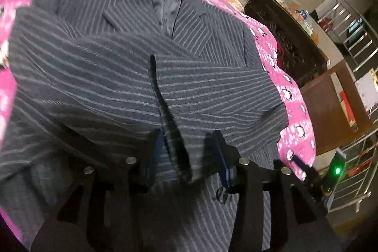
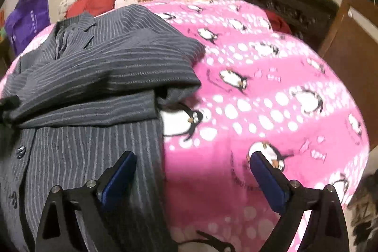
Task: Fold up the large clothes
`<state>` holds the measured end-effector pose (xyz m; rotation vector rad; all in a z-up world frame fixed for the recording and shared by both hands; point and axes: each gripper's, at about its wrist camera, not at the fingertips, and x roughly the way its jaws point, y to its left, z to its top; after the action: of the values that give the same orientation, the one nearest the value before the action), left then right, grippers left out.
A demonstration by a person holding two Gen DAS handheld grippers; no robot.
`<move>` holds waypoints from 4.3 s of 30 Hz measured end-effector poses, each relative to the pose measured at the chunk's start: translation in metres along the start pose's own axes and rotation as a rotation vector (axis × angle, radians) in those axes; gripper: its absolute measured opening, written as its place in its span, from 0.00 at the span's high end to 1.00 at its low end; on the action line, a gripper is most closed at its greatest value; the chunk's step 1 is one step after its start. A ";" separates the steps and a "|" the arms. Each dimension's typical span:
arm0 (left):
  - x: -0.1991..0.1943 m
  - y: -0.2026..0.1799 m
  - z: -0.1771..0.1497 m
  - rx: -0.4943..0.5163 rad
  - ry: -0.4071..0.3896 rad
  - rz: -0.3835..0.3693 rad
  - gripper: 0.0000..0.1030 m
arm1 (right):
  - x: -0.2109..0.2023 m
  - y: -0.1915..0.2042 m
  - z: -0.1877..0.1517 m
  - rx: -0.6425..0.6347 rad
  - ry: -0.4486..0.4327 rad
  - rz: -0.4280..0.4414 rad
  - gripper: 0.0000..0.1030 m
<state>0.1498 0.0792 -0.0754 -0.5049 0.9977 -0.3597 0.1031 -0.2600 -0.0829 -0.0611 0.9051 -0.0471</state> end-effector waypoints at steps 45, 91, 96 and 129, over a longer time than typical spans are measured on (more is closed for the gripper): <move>-0.099 0.045 0.028 0.003 -0.344 0.296 0.53 | -0.005 0.045 0.090 -0.167 -0.064 0.204 0.88; -0.015 0.088 0.033 -0.056 -0.261 0.466 0.30 | 0.115 0.065 0.146 -0.102 0.055 0.281 0.78; -0.014 0.088 0.034 -0.047 -0.261 0.464 0.26 | 0.125 0.066 0.152 -0.080 0.026 0.256 0.77; -0.134 0.085 -0.060 0.040 -0.083 0.489 0.24 | -0.020 0.018 -0.015 -0.273 0.160 0.442 0.39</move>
<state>0.0363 0.2029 -0.0552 -0.2241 0.9954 0.0781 0.0788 -0.2410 -0.0779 -0.1108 1.0635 0.4897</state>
